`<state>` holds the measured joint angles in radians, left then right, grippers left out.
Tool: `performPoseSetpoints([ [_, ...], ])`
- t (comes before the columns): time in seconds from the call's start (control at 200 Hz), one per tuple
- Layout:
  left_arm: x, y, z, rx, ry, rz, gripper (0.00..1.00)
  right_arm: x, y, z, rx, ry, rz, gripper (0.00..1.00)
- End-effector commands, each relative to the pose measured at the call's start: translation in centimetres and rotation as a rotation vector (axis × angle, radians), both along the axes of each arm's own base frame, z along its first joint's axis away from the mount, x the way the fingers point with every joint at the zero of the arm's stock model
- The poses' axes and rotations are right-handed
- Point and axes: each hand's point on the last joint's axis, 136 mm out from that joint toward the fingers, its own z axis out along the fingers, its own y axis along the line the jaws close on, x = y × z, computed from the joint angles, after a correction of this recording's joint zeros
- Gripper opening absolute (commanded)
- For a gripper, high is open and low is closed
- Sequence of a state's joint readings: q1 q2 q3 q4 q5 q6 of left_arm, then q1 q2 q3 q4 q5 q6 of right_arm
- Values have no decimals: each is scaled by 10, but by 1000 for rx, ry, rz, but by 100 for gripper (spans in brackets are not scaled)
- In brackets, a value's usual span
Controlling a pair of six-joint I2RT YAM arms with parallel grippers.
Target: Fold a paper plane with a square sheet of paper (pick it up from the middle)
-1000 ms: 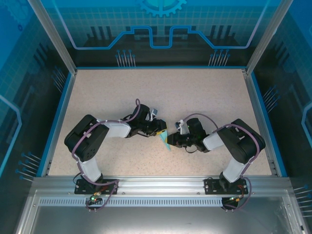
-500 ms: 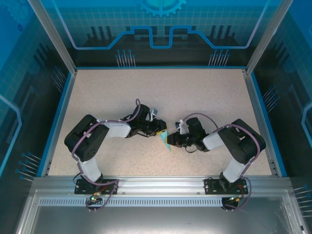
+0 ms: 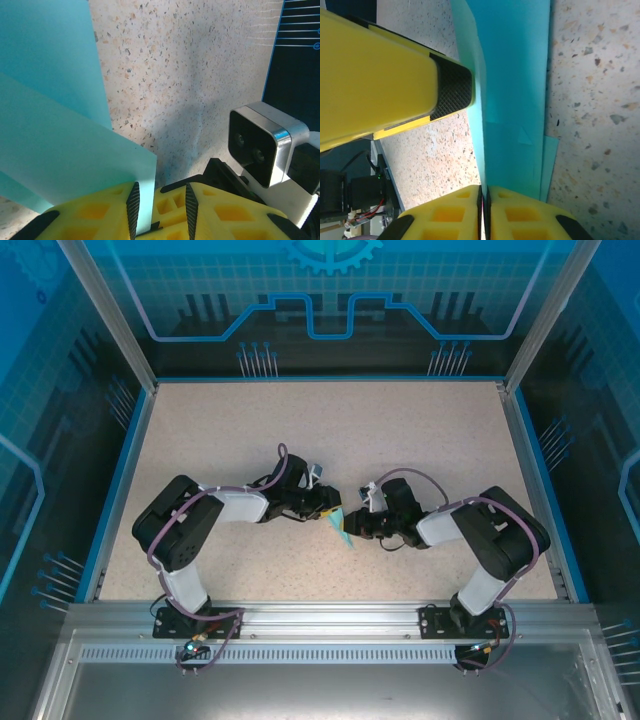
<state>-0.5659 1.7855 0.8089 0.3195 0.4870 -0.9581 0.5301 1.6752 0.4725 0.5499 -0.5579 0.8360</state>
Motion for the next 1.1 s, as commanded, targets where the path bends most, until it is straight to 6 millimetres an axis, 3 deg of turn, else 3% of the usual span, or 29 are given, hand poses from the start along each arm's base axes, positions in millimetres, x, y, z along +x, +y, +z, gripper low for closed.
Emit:
performPoseSetpoints([
  [0.0,-3,1,-2,21,-14,-16,34,1,4,4,-7,-14,13,9],
  [0.265,-5,7,15,30,-54,-8,37,3,9,7,4,-9,-2,4],
  [0.82,-20,75,26,221,-139,197,45,11,24,2,24,24,-74,3],
  [1.095,-23,89,27,217,-136,227,45,14,44,0,39,29,-72,4],
])
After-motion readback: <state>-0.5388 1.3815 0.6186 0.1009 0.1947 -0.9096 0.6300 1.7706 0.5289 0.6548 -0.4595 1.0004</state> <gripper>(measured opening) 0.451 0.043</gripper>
